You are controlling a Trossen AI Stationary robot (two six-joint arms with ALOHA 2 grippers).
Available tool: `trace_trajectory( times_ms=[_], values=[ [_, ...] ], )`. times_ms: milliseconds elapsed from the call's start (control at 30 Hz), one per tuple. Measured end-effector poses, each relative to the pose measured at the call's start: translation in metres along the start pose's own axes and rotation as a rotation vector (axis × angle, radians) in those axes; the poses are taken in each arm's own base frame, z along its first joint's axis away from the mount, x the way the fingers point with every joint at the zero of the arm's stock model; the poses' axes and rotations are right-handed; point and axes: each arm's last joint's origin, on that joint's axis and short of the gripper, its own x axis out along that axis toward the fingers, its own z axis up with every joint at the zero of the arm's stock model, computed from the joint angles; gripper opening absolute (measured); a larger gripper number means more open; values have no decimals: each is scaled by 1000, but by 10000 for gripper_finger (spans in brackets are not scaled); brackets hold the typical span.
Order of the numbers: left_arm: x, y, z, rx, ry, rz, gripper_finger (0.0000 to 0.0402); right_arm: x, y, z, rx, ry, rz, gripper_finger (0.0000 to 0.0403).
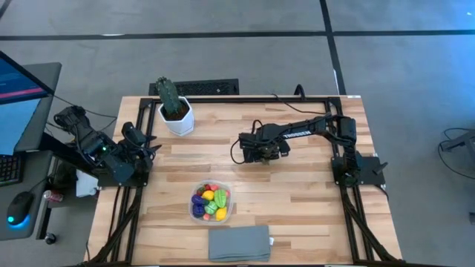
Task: Pick and placing Produce into tupperware
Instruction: Put the strawberry into the transparent bin
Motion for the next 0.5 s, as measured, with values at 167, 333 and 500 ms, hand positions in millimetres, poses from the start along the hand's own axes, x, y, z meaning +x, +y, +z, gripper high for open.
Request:
trace_trajectory(
  times_ms=[167, 333, 500],
  values=[
    [0, 0, 0, 0, 0, 0, 174, 0, 1, -3, -4, 15, 5, 212],
    [0, 0, 0, -1, 1, 0, 174, 0, 3, -8, -17, 20, 5, 223],
    [0, 0, 0, -1, 1, 0, 174, 0, 3, -10, -23, 22, 3, 226]
  ],
)
